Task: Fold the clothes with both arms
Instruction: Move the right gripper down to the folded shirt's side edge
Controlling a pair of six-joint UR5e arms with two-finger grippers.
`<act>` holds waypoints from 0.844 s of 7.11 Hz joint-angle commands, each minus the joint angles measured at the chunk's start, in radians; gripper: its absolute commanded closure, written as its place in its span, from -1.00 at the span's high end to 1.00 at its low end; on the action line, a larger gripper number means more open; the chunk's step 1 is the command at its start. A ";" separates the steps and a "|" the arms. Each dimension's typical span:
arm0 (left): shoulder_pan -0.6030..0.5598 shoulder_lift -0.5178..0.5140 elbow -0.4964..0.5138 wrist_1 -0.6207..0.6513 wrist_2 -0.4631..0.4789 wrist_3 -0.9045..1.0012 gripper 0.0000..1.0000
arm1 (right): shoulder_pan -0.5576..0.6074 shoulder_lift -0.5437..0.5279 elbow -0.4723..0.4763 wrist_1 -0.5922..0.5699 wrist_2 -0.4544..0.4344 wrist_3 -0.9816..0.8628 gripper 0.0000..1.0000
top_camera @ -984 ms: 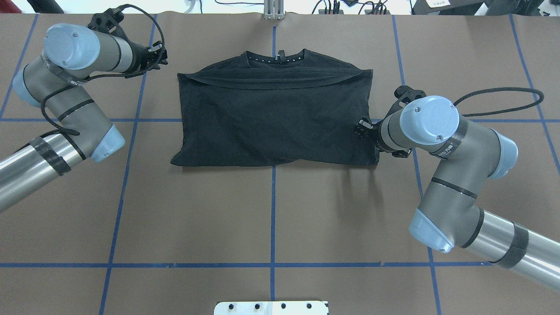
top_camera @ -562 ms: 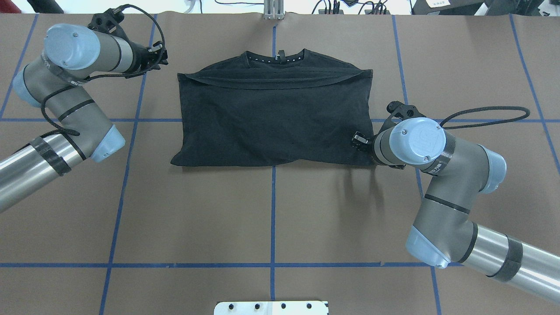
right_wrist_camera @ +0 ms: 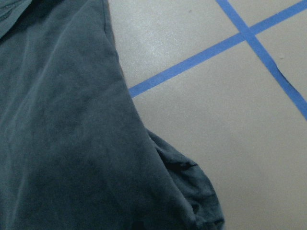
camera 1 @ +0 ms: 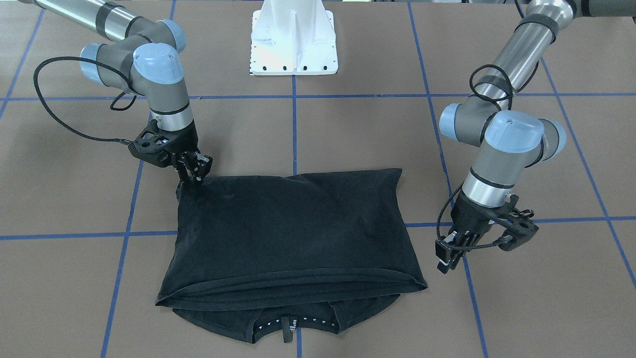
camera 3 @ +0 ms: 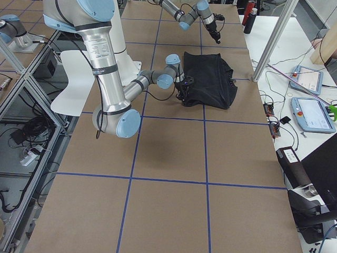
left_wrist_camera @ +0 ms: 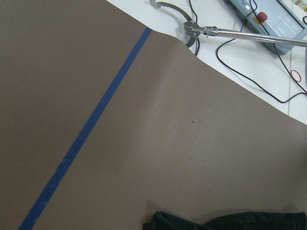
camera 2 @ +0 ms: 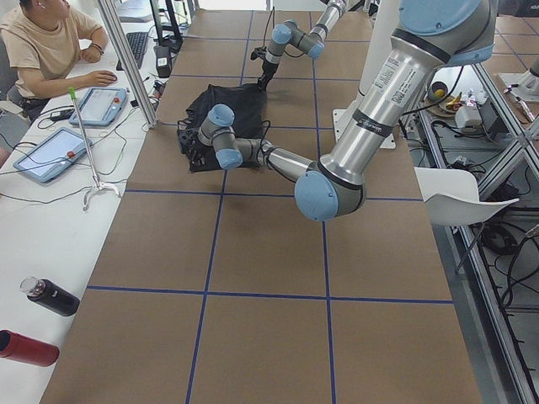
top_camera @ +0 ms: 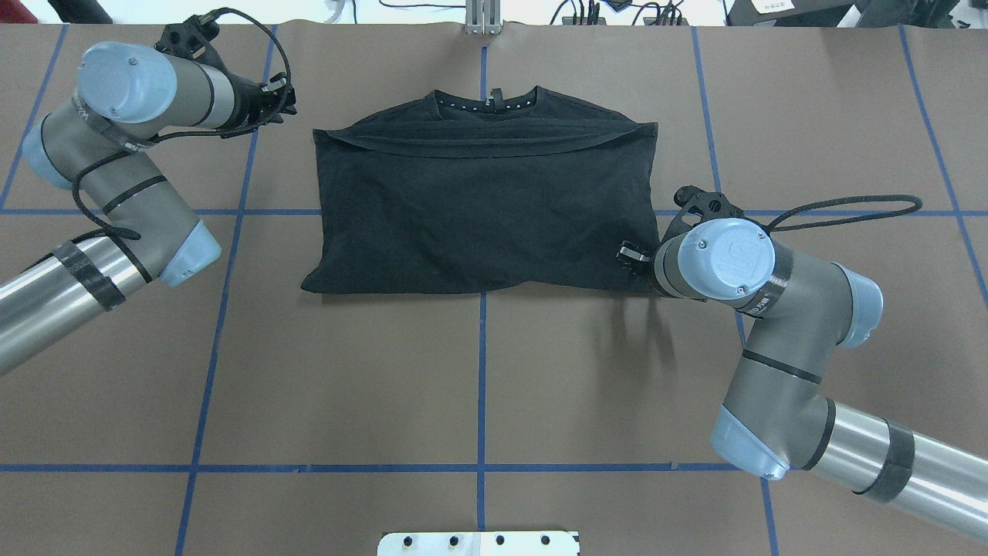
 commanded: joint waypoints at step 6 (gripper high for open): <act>0.002 0.000 0.003 0.000 0.003 0.000 -0.32 | 0.017 -0.098 0.131 -0.003 0.032 -0.084 -1.00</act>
